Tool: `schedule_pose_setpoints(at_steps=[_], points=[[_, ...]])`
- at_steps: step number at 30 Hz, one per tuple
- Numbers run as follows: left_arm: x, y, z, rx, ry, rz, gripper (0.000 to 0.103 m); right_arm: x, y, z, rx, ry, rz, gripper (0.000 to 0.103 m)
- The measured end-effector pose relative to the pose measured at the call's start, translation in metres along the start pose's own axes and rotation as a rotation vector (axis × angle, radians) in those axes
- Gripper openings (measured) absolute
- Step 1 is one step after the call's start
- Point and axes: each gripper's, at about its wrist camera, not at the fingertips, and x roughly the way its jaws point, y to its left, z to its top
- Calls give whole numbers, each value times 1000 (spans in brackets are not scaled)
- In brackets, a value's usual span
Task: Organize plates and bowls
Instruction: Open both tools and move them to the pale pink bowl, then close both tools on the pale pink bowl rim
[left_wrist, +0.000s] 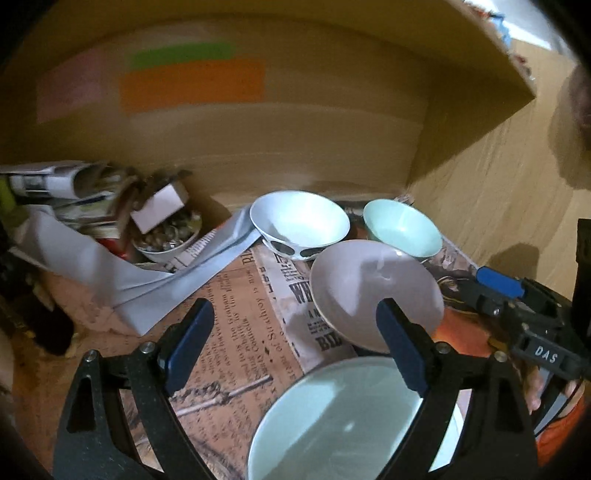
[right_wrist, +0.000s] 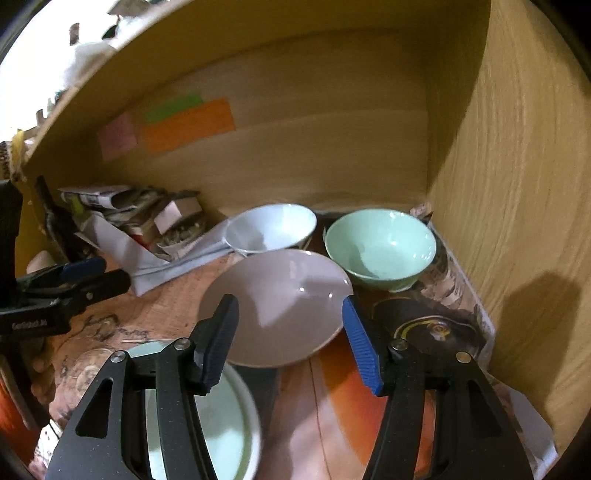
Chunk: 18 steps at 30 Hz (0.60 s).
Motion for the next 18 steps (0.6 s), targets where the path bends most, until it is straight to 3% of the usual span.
schedule_pose_setpoints(at_steps=[10,13,18], points=[[64,-11,12,45,81,4,88,46,-28,2,79,86,-28,55],[79,-10,11,42,119,-12,71,56,-36,0,107,112,-19,54],[100,-8,10,42,166,-32,48,66,-43,-2,132,138,-6,37]])
